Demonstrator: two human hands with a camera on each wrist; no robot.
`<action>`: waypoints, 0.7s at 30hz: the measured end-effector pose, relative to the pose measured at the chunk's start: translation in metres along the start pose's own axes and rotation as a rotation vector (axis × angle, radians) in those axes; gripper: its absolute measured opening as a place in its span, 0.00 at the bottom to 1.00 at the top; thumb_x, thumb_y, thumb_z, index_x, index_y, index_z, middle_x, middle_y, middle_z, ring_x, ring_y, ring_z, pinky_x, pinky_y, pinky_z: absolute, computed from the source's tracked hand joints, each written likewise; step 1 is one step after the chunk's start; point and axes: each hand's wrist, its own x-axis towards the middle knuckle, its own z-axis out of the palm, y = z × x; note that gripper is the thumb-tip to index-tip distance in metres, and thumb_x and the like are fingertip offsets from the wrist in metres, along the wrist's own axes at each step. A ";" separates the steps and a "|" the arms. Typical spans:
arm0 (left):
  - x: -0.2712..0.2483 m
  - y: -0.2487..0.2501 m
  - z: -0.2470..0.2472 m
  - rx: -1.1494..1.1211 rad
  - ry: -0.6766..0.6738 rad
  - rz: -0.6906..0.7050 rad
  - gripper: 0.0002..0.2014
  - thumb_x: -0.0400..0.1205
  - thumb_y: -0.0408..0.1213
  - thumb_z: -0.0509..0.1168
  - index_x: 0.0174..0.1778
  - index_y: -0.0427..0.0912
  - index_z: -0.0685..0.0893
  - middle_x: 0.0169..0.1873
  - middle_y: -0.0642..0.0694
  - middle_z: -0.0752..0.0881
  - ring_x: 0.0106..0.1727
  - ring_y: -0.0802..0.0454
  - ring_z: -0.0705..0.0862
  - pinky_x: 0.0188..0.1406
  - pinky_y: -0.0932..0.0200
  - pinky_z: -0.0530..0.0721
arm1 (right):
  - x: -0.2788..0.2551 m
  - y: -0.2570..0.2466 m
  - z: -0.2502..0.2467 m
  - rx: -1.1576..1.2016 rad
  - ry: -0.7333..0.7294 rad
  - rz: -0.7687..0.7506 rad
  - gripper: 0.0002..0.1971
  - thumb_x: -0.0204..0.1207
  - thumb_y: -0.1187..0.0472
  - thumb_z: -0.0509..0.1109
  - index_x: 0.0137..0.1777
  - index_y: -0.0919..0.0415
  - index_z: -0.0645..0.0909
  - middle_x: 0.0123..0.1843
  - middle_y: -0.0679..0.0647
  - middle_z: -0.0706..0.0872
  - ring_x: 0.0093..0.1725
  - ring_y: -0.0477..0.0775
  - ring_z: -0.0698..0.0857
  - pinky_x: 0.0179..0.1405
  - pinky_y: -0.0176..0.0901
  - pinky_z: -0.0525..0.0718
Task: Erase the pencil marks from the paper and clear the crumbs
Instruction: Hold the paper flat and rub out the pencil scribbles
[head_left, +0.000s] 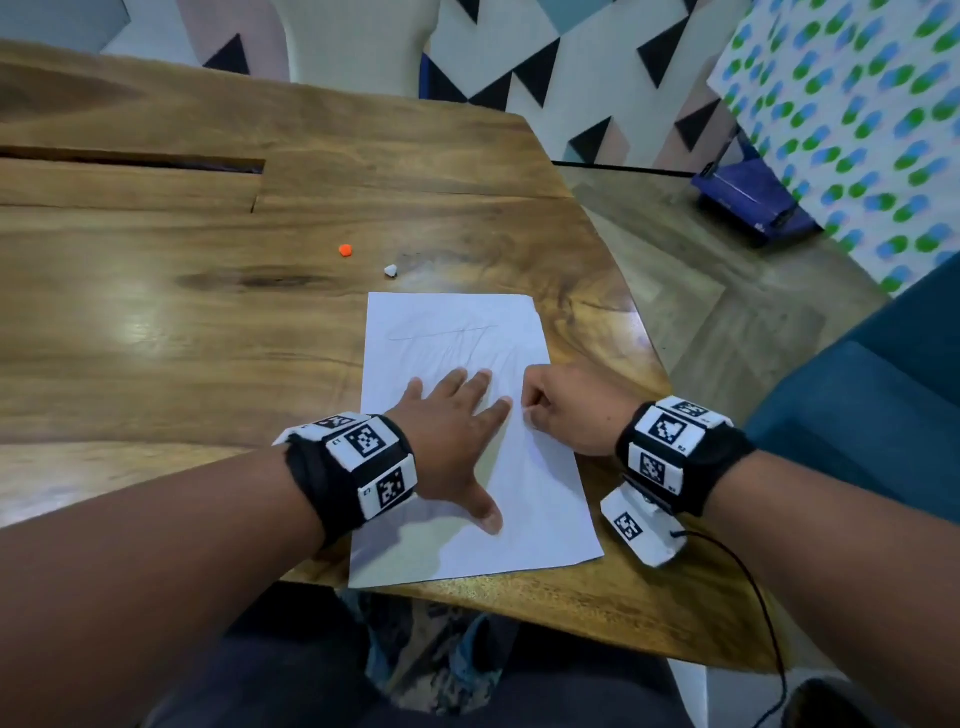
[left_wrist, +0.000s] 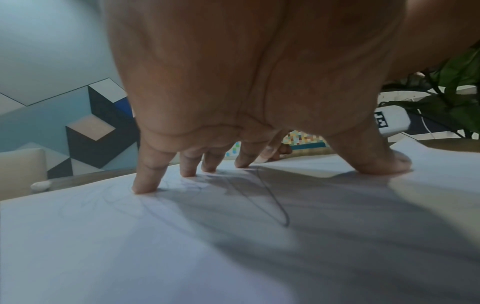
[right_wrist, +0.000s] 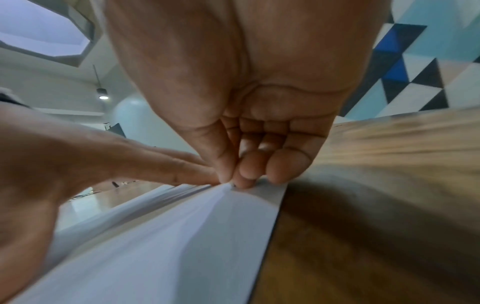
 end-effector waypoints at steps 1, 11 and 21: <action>0.000 0.000 0.000 -0.003 0.003 -0.001 0.70 0.63 0.80 0.70 0.90 0.50 0.38 0.89 0.42 0.34 0.89 0.38 0.35 0.84 0.25 0.50 | -0.006 -0.001 0.004 0.012 -0.010 -0.008 0.02 0.80 0.58 0.68 0.48 0.55 0.82 0.43 0.46 0.85 0.46 0.51 0.81 0.40 0.42 0.78; 0.000 0.002 -0.001 -0.002 -0.011 -0.009 0.70 0.64 0.78 0.71 0.90 0.50 0.38 0.89 0.42 0.34 0.89 0.39 0.34 0.83 0.25 0.50 | -0.009 0.000 0.004 0.057 -0.039 -0.026 0.04 0.80 0.58 0.69 0.50 0.57 0.83 0.45 0.46 0.87 0.49 0.51 0.84 0.47 0.44 0.81; 0.000 0.003 0.000 0.045 0.016 -0.013 0.69 0.63 0.80 0.70 0.90 0.50 0.40 0.90 0.41 0.36 0.90 0.38 0.38 0.82 0.25 0.56 | -0.047 -0.020 0.025 0.025 -0.181 -0.157 0.03 0.80 0.54 0.68 0.49 0.51 0.81 0.43 0.47 0.88 0.43 0.49 0.85 0.42 0.45 0.84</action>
